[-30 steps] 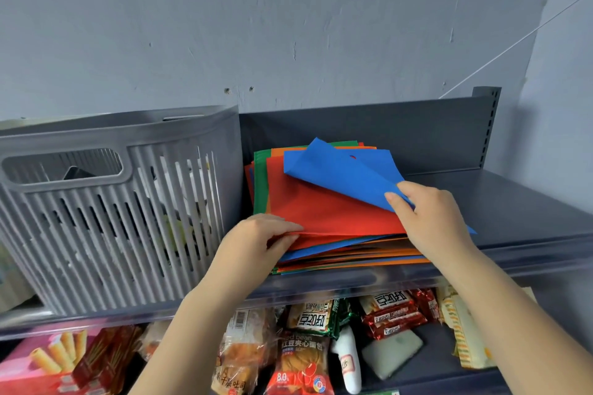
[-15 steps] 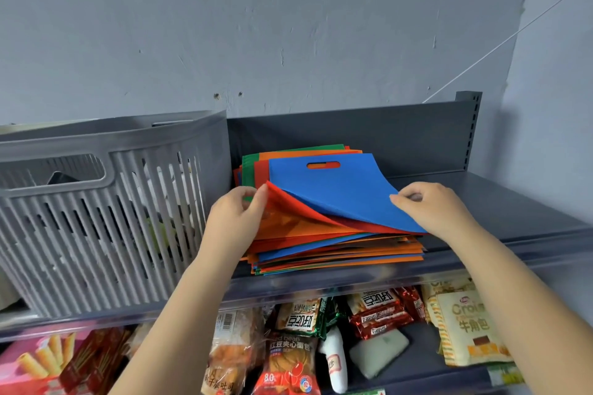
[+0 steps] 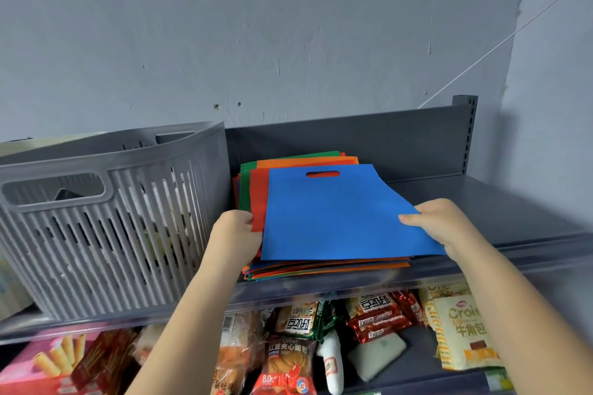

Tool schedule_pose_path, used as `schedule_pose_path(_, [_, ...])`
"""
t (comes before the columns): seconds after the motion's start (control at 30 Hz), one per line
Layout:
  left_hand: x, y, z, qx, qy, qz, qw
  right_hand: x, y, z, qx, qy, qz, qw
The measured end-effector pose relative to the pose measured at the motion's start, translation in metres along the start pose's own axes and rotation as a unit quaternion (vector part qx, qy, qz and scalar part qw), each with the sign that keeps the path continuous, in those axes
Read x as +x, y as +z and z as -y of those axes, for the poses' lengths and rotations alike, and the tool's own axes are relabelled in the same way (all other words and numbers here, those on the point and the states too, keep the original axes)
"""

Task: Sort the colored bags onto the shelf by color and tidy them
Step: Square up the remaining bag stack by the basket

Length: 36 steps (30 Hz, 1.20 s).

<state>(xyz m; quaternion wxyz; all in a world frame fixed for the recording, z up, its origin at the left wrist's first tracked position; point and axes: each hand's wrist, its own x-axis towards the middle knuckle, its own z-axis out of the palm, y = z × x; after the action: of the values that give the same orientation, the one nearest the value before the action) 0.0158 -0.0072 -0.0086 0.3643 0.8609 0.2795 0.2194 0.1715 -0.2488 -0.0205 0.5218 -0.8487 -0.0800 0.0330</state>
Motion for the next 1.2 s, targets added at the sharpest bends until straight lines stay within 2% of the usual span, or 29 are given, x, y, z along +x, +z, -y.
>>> schedule_pose_path(0.13, [-0.026, 0.004, 0.007, 0.018, 0.079, -0.088, 0.993, -0.007, -0.005, -0.014, 0.045, -0.017, -0.028, 0.998])
schedule_pose_path(0.27, [-0.055, 0.008, 0.016, -0.023, 0.141, -0.166, 0.976, -0.026, -0.009, -0.035, 0.193, -0.02, -0.045, 0.98])
schedule_pose_path(0.37, [-0.077, 0.017, 0.027, -0.116, 0.149, -0.204, 0.961, -0.046, -0.015, -0.053, 0.327, -0.01, -0.053, 0.943])
schedule_pose_path(0.43, [-0.091, 0.024, 0.029, -0.216, 0.129, -0.212, 0.944, -0.06, -0.02, -0.063, 0.45, -0.014, -0.028, 0.893])
schedule_pose_path(0.5, [-0.104, 0.03, 0.031, -0.33, 0.097, -0.2, 0.918, -0.076, -0.027, -0.079, 0.584, -0.021, 0.004, 0.812])
schedule_pose_path(0.53, [-0.11, 0.033, 0.032, -0.38, 0.083, -0.194, 0.9, -0.081, -0.03, -0.085, 0.631, -0.02, 0.118, 0.767])
schedule_pose_path(0.57, [-0.115, 0.034, 0.034, -0.417, 0.067, -0.189, 0.887, -0.089, -0.027, -0.093, 0.577, -0.035, 0.157, 0.8])
schedule_pose_path(0.6, [-0.119, 0.035, 0.038, -0.448, 0.054, -0.186, 0.873, -0.094, -0.021, -0.101, 0.487, -0.082, 0.131, 0.86])
schedule_pose_path(0.63, [-0.123, 0.035, 0.04, -0.478, 0.044, -0.182, 0.858, -0.099, -0.022, -0.109, 0.499, -0.091, 0.106, 0.855])
schedule_pose_path(0.67, [-0.125, 0.036, 0.044, -0.503, 0.039, -0.175, 0.845, -0.1, -0.026, -0.117, 0.598, -0.023, 0.118, 0.792])
schedule_pose_path(0.7, [-0.128, 0.035, 0.047, -0.52, 0.034, -0.162, 0.838, -0.104, -0.034, -0.124, 0.722, 0.001, 0.116, 0.682])
schedule_pose_path(0.73, [-0.13, 0.035, 0.048, -0.534, 0.034, -0.145, 0.832, -0.115, -0.035, -0.128, 0.674, -0.036, 0.025, 0.737])
schedule_pose_path(0.77, [-0.133, 0.035, 0.05, -0.544, 0.035, -0.127, 0.829, -0.129, -0.032, -0.127, 0.617, -0.036, -0.003, 0.786])
schedule_pose_path(0.83, [-0.135, 0.038, 0.057, -0.568, 0.048, -0.096, 0.816, -0.147, -0.034, -0.133, 0.573, -0.033, -0.001, 0.819])
schedule_pose_path(0.9, [-0.134, 0.039, 0.061, -0.589, 0.071, -0.055, 0.803, -0.177, -0.036, -0.127, 0.566, -0.04, -0.046, 0.822])
schedule_pose_path(1.03, [-0.124, 0.051, 0.073, -0.599, 0.072, 0.018, 0.798, -0.228, -0.038, -0.118, 0.571, -0.025, -0.113, 0.812])
schedule_pose_path(1.1, [-0.12, 0.057, 0.076, -0.621, 0.077, 0.06, 0.778, -0.25, -0.038, -0.116, 0.556, -0.019, -0.149, 0.818])
schedule_pose_path(1.2, [-0.126, 0.065, 0.077, -0.603, 0.07, 0.108, 0.787, -0.286, -0.038, -0.122, 0.523, 0.002, -0.222, 0.823])
